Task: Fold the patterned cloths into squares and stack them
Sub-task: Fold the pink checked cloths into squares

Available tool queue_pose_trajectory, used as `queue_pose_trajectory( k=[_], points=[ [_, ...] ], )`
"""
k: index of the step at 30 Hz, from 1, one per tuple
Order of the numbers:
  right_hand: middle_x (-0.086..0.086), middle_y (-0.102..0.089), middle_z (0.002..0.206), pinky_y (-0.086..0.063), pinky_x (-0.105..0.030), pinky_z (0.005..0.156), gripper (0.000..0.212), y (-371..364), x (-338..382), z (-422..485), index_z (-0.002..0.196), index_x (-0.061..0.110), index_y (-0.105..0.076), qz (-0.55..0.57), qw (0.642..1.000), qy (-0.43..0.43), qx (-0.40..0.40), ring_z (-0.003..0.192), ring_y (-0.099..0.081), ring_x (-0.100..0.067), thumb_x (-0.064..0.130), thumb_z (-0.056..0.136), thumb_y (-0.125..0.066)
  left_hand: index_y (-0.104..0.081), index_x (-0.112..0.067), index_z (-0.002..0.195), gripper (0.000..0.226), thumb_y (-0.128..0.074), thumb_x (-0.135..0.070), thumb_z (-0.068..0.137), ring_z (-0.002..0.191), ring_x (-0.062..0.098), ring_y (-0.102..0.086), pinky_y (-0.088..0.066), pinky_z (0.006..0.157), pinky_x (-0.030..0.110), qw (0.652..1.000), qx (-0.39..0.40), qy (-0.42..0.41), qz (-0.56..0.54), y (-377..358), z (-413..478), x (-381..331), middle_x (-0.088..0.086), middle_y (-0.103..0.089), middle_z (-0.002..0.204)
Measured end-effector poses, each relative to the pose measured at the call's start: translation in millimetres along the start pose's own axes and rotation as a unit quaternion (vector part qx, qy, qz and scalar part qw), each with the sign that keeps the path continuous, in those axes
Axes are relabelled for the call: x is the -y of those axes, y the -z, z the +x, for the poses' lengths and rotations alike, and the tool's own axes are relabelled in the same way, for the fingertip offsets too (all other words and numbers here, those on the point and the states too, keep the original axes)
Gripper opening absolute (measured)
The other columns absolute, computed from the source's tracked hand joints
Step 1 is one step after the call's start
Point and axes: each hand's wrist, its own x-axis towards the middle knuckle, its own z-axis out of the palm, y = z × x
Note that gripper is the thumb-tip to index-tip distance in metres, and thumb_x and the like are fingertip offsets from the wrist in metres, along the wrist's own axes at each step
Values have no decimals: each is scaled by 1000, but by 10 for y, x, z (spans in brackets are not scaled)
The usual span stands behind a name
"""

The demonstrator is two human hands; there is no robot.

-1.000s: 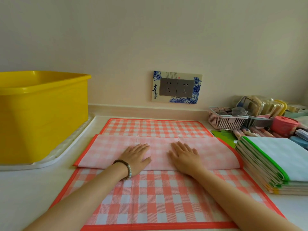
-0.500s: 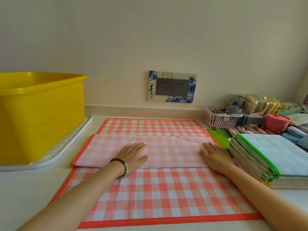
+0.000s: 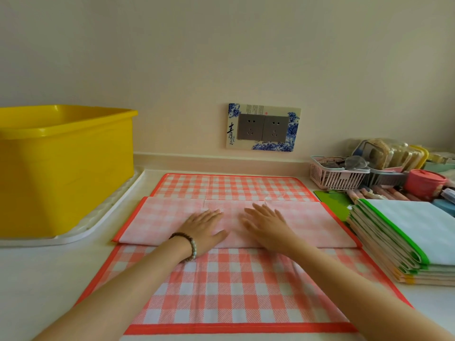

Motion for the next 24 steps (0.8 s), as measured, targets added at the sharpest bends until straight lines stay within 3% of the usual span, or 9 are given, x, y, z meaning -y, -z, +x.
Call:
queue_pose_trajectory(
  k=[10,18,22,24],
  points=[
    [8,-8,159,-1,-40,119,62,-151,-25,50,149,35,-13,-22,1000,-4,9,146,-5,-15,62,94,-19,-6,-29,150,64,-19,-59,94,145,11,2,-1,119,36,1000,-3,5,-4,-9,18,58,-10,0,158],
    [9,-6,159,0,-40,119,63,-143,-46,58,149,36,-11,-22,1000,1,14,146,-3,-14,64,93,-18,-10,-35,149,62,-19,-61,93,145,13,-3,-5,118,43,997,-16,69,11,84,-123,681,-9,-3,158],
    [9,-7,159,0,-40,119,63,-133,-36,56,149,36,-12,-16,1000,1,12,146,-4,-14,64,93,-19,-19,-34,146,81,-12,-76,78,143,14,-15,-17,116,41,994,-4,107,12,164,-132,905,-8,-15,156],
    [9,-7,158,0,-39,119,63,-126,-30,51,149,36,-13,-9,1000,-1,8,146,-4,-13,63,93,-21,-30,-29,141,67,-22,-69,87,136,19,-28,-30,109,40,991,5,134,5,258,-12,824,-4,-28,149]
  ],
)
